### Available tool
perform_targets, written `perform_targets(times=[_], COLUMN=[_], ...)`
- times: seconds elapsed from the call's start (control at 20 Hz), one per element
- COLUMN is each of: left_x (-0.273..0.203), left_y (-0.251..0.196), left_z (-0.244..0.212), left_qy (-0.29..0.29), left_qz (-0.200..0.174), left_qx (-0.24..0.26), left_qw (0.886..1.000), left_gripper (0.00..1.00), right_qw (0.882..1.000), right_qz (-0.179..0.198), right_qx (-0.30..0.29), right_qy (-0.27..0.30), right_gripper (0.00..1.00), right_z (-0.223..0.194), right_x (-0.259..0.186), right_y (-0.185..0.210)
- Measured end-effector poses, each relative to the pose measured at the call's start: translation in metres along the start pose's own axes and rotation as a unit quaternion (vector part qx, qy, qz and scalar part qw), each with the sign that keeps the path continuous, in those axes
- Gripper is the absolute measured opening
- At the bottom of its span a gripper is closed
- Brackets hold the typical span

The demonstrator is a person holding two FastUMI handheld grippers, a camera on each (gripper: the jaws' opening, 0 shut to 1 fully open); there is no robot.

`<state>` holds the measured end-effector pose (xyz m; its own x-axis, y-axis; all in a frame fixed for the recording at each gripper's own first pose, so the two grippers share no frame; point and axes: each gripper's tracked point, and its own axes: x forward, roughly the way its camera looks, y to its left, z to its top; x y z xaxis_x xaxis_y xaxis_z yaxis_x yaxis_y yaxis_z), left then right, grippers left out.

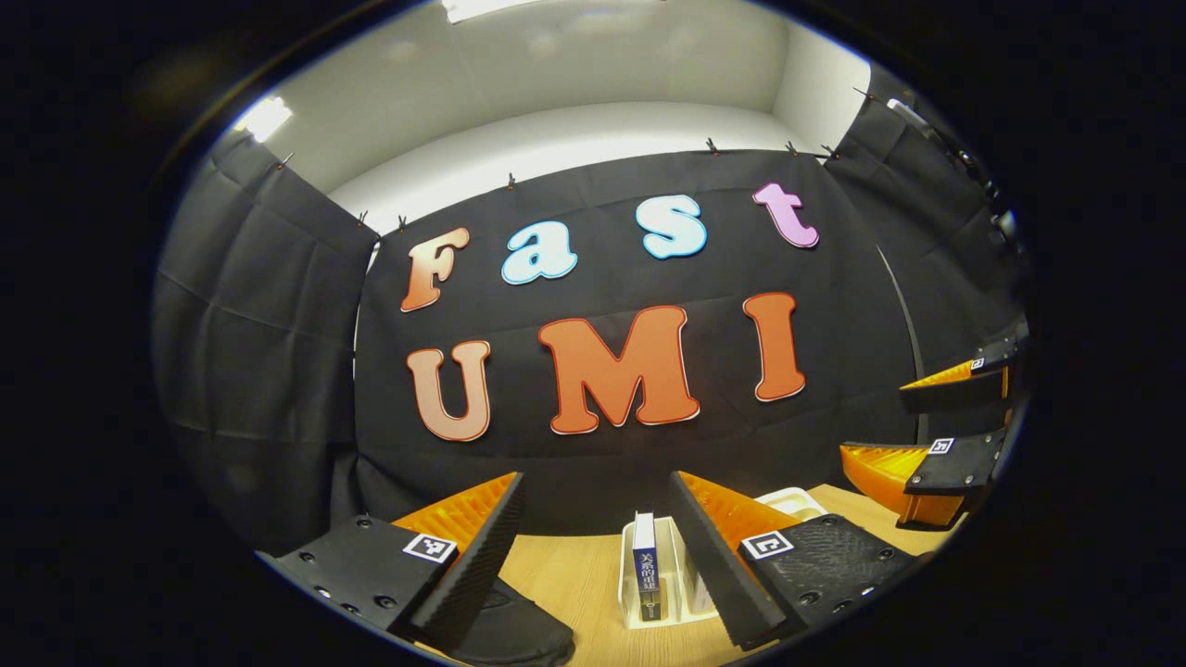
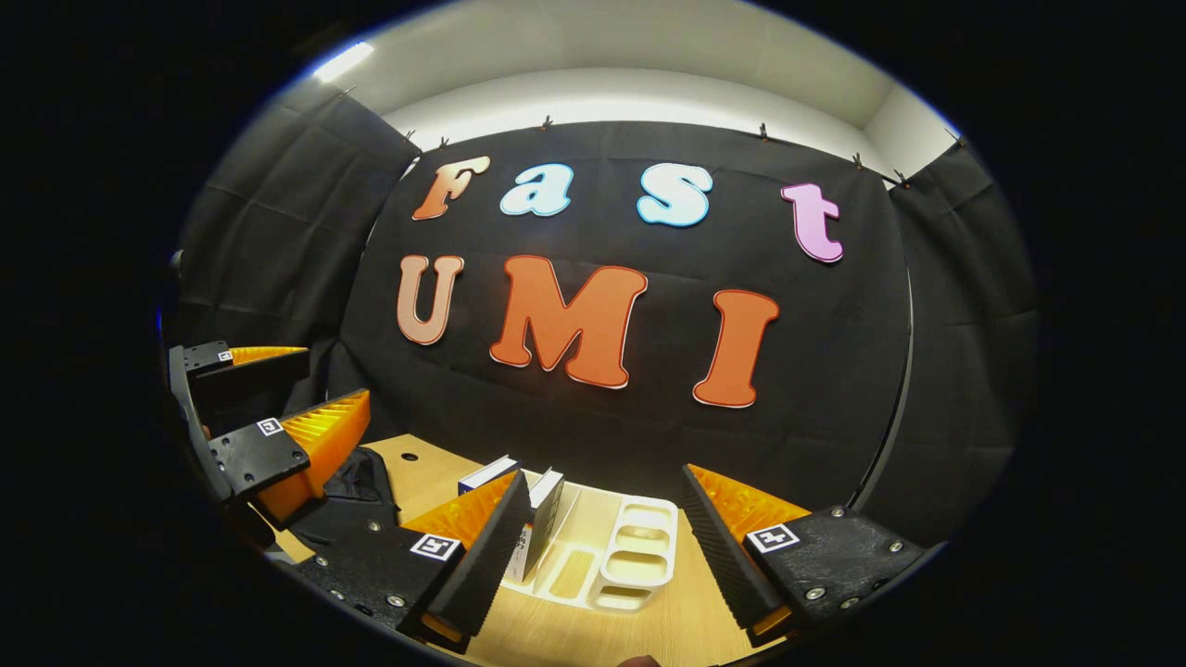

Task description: Open the schoolbag, grab two books from the bookshelf and put them into the schoolbag.

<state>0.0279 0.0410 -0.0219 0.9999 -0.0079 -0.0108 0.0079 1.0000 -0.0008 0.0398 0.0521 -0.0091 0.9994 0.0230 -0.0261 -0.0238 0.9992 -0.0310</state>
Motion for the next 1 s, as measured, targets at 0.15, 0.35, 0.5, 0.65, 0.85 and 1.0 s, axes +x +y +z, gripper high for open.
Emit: perform_targets(times=[0.15, 0.35, 0.5, 0.65, 0.85, 1.0], left_x=[0.013, 0.032, 0.039, 0.042, 0.034, 0.024], left_y=[0.018, 0.04, 0.05, 0.056, 0.052, 0.047], left_z=[-0.006, -0.023, -0.038, -0.047, -0.076, -0.103], left_qy=[0.0, 0.004, 0.012, 0.015, 0.042, 0.07], left_qz=[-0.012, -0.037, -0.053, -0.07, -0.092, -0.099], left_qx=[-0.002, 0.008, 0.003, 0.006, 0.03, 0.059], left_qw=[1.0, 0.999, 0.999, 0.997, 0.994, 0.991], left_gripper=[0.96, 0.96, 0.96, 0.96, 0.96, 0.96], right_qw=[1.0, 0.999, 0.998, 0.998, 0.997, 0.996], right_qz=[-0.021, -0.045, -0.059, -0.058, -0.057, -0.044], right_qx=[0.002, 0.005, -0.003, -0.008, -0.024, -0.036], right_qy=[0.001, 0.018, 0.028, 0.034, 0.056, 0.065], right_gripper=[0.96, 1.0, 0.88, 0.96, 0.96, 0.96], right_z=[0.002, -0.005, -0.007, -0.007, -0.018, -0.025], right_x=[0.01, 0.022, 0.026, 0.028, 0.029, 0.03], right_y=[0.009, 0.028, 0.04, 0.051, 0.053, 0.051])
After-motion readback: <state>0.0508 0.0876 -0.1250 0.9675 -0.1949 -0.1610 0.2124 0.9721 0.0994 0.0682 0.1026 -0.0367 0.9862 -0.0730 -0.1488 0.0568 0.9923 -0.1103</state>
